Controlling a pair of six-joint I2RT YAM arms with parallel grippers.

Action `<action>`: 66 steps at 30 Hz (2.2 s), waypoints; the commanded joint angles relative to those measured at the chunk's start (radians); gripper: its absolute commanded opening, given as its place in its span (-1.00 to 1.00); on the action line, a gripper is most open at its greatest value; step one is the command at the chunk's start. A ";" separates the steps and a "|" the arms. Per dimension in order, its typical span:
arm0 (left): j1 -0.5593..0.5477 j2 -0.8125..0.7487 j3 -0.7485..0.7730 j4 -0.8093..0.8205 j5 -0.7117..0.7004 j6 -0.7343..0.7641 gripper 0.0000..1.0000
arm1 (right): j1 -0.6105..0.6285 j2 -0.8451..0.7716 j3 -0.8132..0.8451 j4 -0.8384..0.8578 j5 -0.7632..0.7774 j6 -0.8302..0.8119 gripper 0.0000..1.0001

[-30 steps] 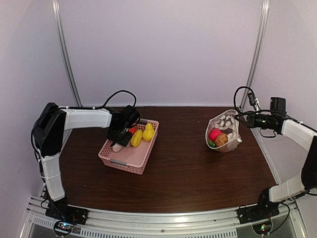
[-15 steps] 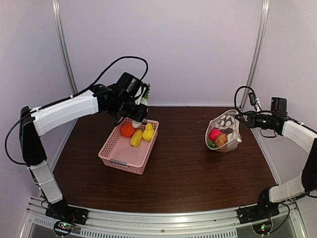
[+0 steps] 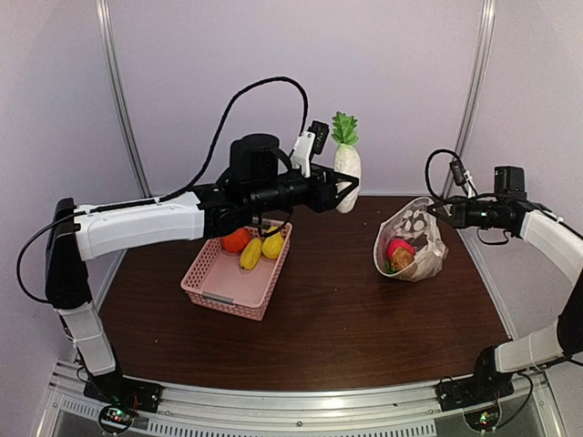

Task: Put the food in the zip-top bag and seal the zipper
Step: Place the fake vegetable in the zipper food storage bag, then adjust the zipper food storage bag at the center of the board.

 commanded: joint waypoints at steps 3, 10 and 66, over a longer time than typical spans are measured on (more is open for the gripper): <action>-0.057 0.155 -0.011 0.521 0.166 -0.241 -0.28 | 0.022 -0.011 0.080 -0.153 0.019 -0.054 -1.00; -0.088 0.309 0.037 0.677 0.126 -0.259 -0.28 | 0.076 0.040 0.110 -0.085 -0.049 0.099 -1.00; -0.056 0.060 -0.085 -0.218 -0.082 -0.137 0.63 | 0.180 0.050 -0.019 0.292 -0.145 0.418 -1.00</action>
